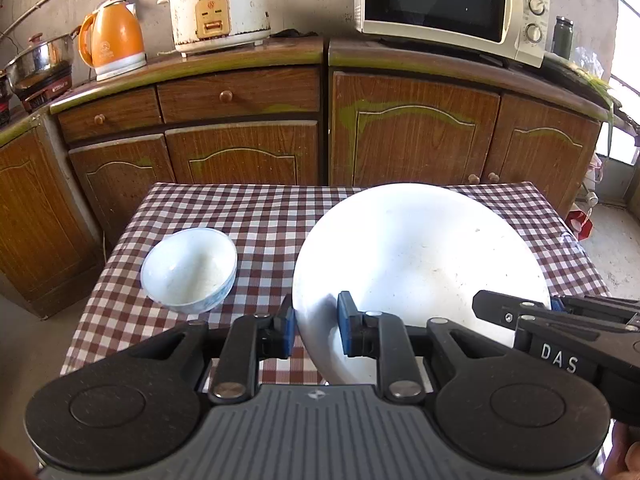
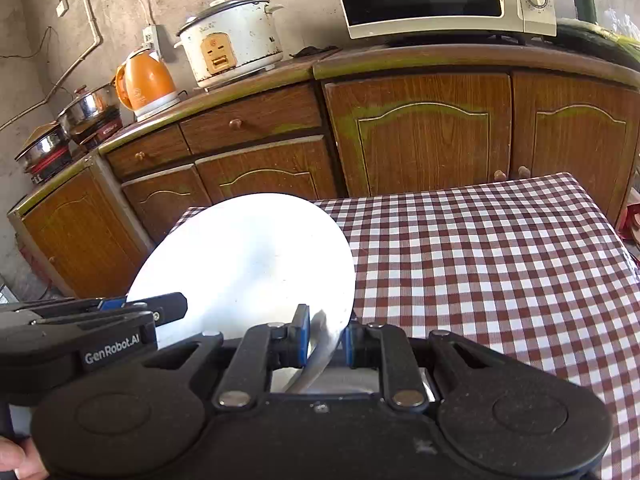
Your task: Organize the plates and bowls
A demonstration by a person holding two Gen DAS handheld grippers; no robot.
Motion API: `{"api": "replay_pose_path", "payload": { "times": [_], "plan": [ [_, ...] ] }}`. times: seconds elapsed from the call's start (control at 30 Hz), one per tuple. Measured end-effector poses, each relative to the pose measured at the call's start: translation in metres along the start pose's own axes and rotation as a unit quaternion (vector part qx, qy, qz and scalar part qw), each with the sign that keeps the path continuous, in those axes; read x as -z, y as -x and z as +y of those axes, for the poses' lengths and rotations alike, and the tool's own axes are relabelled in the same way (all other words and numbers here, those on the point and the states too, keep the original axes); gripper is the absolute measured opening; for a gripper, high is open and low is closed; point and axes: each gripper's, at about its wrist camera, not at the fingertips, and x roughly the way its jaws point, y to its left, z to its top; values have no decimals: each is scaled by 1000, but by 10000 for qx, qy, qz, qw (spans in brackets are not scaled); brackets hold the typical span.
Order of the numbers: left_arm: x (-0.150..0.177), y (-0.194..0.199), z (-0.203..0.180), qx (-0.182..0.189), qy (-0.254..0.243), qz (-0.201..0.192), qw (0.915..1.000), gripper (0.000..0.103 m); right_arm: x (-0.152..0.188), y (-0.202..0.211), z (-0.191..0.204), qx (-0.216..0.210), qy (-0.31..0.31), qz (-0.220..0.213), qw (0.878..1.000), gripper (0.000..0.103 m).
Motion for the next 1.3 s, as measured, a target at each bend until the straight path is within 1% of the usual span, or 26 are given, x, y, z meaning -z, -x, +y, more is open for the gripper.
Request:
{"api": "replay_pose_path", "payload": {
  "times": [0.33, 0.7, 1.3],
  "plan": [
    [16, 34, -3, -65, 21, -83, 9999, 22, 13, 33, 14, 19, 137, -100, 9999, 21],
    [28, 59, -5, -89, 38, -141, 9999, 22, 28, 62, 23, 19, 198, -162, 9997, 22],
    [45, 83, -3, -143, 97, -199, 9997, 23, 44, 90, 37, 3, 285, -222, 9993, 22]
  ]
}}
